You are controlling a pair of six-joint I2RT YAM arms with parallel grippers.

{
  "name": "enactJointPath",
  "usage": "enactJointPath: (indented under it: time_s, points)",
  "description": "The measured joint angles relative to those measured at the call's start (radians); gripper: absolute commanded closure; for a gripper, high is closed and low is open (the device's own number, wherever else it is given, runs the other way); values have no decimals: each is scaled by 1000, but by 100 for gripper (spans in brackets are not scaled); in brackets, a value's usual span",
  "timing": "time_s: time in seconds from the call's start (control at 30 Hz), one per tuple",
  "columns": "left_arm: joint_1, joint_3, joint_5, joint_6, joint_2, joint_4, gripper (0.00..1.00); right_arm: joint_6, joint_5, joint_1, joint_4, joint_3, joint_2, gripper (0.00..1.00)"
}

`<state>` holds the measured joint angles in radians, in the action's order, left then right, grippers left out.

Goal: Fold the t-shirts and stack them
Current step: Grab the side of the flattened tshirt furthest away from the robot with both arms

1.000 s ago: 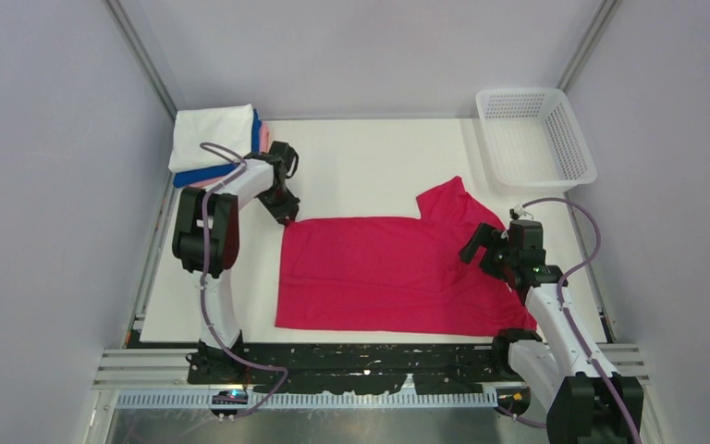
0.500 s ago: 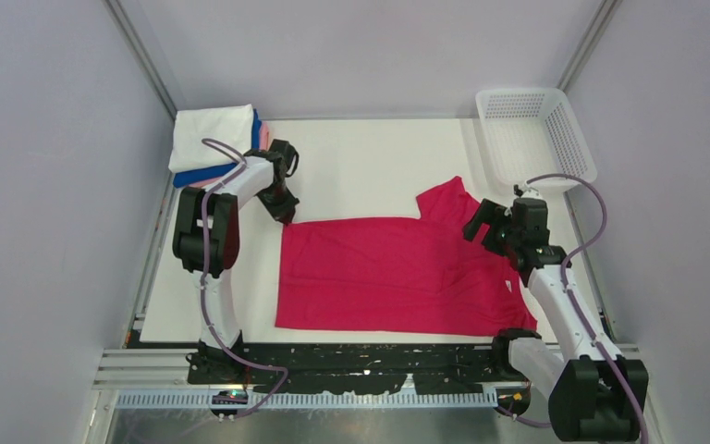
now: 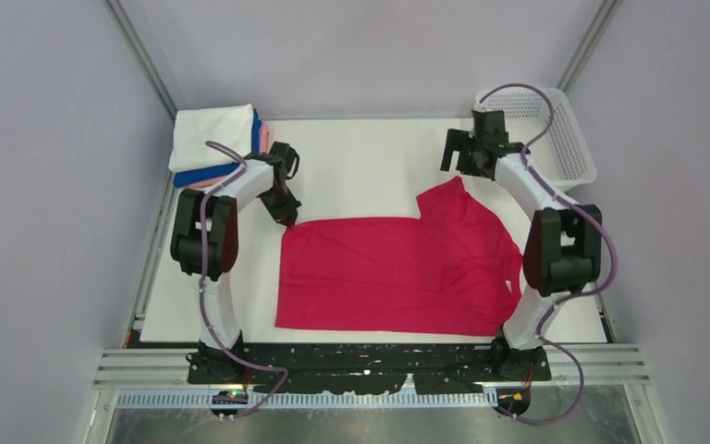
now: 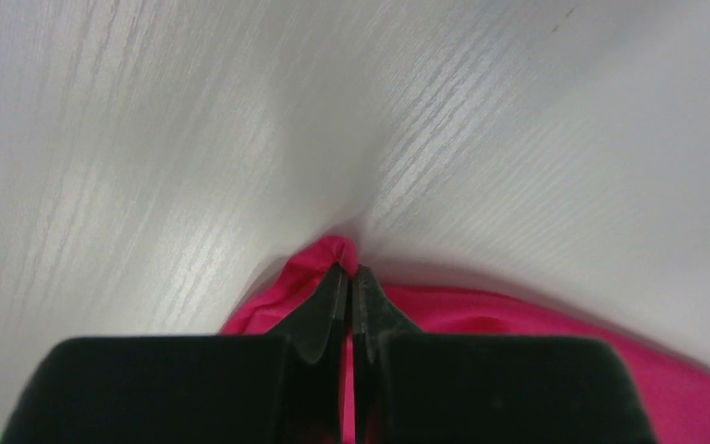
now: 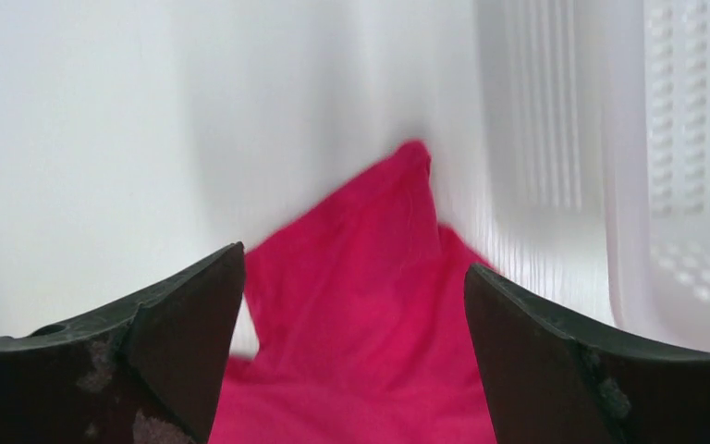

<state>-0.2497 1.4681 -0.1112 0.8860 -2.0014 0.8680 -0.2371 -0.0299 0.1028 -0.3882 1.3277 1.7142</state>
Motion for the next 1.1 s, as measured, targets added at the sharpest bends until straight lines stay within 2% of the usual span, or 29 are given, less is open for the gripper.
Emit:
enactJointPath:
  time_s: [0.13, 0.23, 0.33, 0.5, 0.7, 0.87, 0.97, 1.0, 1.1]
  points:
    - [0, -9, 10, -4, 10, -16, 100, 54, -11, 0, -89, 283, 251, 2]
    - [-2, -17, 16, -5, 14, -27, 100, 86, -16, 2, -158, 423, 392, 0]
    - [-4, -22, 18, -8, 15, -37, 100, 112, -26, 5, -248, 513, 499, 6]
    - [-4, -27, 19, -16, 15, -42, 100, 134, -38, 14, -331, 557, 578, 10]
    - [-5, -32, 18, -30, 15, -48, 100, 150, -51, 21, -365, 597, 596, 28]
    - [-5, -34, 18, -31, 15, -49, 100, 150, -57, 24, -368, 587, 598, 35]
    - [-5, -35, 18, -31, 15, -49, 100, 148, -57, 24, -349, 567, 589, 56]
    - [-5, -35, 18, -32, 15, -49, 100, 150, -58, 24, -343, 560, 585, 69]
    - [-5, -37, 18, -33, 18, -50, 100, 151, -62, 27, -335, 554, 583, 87]
